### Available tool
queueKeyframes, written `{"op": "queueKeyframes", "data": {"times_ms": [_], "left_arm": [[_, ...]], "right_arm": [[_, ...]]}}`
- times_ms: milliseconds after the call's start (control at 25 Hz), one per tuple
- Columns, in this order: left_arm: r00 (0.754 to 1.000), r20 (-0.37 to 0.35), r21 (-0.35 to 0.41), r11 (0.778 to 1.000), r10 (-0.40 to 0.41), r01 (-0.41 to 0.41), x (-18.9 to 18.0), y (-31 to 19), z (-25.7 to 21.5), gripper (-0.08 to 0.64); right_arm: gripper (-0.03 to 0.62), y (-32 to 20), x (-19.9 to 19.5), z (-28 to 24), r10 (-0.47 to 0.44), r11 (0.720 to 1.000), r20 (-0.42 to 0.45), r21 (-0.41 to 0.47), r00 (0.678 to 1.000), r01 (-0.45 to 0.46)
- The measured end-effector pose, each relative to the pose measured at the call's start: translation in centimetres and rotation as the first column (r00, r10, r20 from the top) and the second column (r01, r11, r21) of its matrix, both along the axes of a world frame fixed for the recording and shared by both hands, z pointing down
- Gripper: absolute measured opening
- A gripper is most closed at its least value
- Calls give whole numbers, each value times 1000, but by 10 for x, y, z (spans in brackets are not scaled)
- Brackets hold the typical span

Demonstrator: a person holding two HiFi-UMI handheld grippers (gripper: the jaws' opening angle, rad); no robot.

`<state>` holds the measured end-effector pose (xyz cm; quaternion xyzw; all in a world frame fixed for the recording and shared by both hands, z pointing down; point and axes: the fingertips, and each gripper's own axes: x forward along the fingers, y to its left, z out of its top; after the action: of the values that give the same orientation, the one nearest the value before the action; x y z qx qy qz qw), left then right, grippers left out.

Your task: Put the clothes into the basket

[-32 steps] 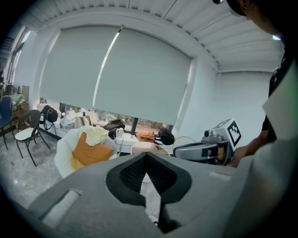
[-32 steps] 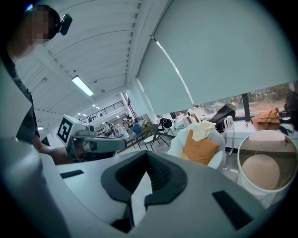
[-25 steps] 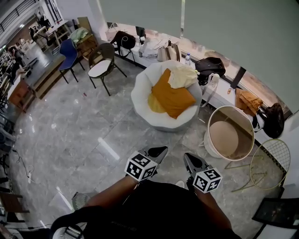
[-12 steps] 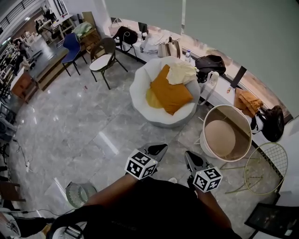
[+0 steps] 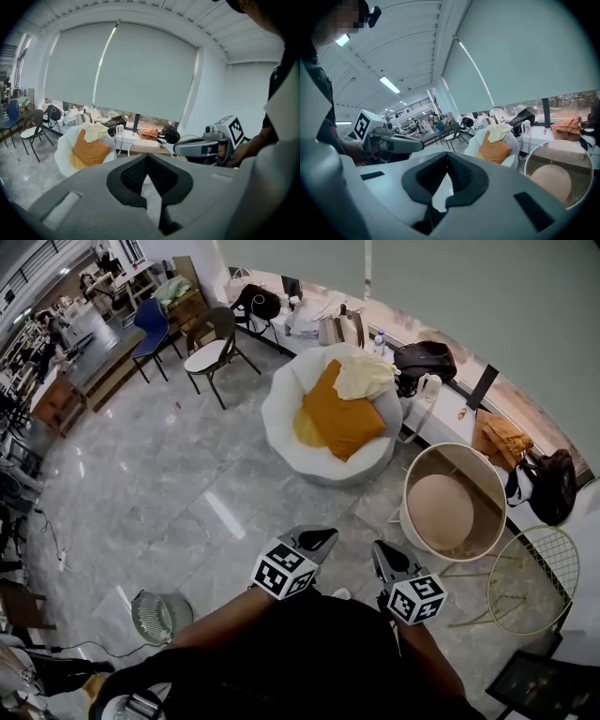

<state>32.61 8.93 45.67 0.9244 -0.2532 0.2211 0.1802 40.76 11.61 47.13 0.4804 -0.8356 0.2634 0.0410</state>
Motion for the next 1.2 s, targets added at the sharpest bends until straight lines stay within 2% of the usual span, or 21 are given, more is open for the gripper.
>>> {"op": "queueKeyframes", "data": {"times_ms": [120,360,600,840,1040,1200], "left_arm": [[1000,-14,-20,1000,-4,4,10,-9,3,0],[999,-9,-28,999,42,-43,23,-30,7,0],[999,-31,-63,997,41,-43,27,-90,23,0],[994,-92,4,998,65,-65,39,-183,-6,0],[995,-93,18,999,46,-45,21,-263,-13,0],[996,-87,14,999,33,-32,-1,-308,-9,0]], "right_arm": [[15,-5,6,6,3,1000,1,0,1000,-3],[15,-27,15,17,20,999,-4,-35,1000,-20],[15,-76,20,21,38,998,-43,-47,998,-40],[15,-162,19,15,35,997,-78,-70,996,-40],[15,-248,2,-4,34,998,-73,-40,997,-37],[15,-295,-13,-4,20,999,-87,-43,996,-24]]}}
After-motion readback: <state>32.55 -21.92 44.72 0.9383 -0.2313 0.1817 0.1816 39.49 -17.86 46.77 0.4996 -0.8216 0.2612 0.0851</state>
